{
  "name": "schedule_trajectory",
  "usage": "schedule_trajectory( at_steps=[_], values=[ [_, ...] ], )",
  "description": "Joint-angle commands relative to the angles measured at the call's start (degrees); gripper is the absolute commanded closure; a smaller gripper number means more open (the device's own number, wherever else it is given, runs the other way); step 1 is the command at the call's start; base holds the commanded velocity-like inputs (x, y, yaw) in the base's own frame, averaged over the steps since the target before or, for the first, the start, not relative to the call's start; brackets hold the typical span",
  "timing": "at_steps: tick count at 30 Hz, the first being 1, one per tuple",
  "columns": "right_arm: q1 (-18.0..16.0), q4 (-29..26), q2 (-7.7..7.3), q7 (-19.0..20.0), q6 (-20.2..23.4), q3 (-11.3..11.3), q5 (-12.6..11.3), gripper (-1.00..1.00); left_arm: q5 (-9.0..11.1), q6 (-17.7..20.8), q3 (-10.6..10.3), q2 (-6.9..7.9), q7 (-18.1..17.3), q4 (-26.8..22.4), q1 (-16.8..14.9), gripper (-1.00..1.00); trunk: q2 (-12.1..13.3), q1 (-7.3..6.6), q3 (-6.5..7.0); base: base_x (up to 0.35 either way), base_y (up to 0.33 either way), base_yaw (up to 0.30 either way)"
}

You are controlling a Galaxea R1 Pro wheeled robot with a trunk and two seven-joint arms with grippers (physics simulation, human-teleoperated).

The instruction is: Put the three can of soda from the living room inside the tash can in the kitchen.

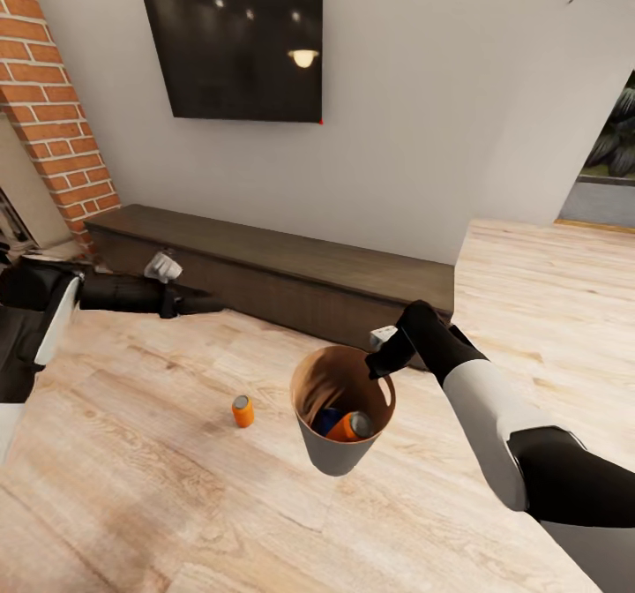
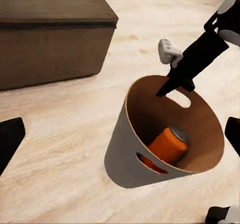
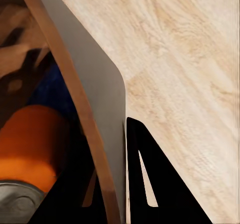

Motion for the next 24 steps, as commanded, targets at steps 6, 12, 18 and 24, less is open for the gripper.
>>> schedule_trajectory(
  at_steps=[6,12,18,24],
  values=[
    [0.22,0.00,-4.57,0.64,0.74,-0.18,-1.96,1.00,-1.29,-16.09,8.80,-3.22,25.70,0.17,17.14,-1.00,0.00,-0.01,0.01,0.000,0.000,0.000],
    [1.04,-0.44,-8.79,0.59,0.74,-4.00,-1.92,1.00,-1.48,-37.55,10.08,-10.23,42.18,4.51,32.43,-1.00,0.00,-0.01,0.01,0.000,0.000,0.000],
    [4.93,-1.09,-11.18,0.12,0.15,-7.36,-1.93,1.00,-1.37,-47.45,10.30,-11.72,45.99,7.16,36.52,-1.00,0.00,-0.01,0.01,0.000,0.000,0.000],
    [10.20,-1.41,-11.42,-5.93,-8.93,-18.17,-2.00,1.00,0.16,-49.75,11.42,-12.03,47.12,7.93,39.51,-1.00,0.00,-0.01,0.01,0.000,0.000,0.000]
  ],
)
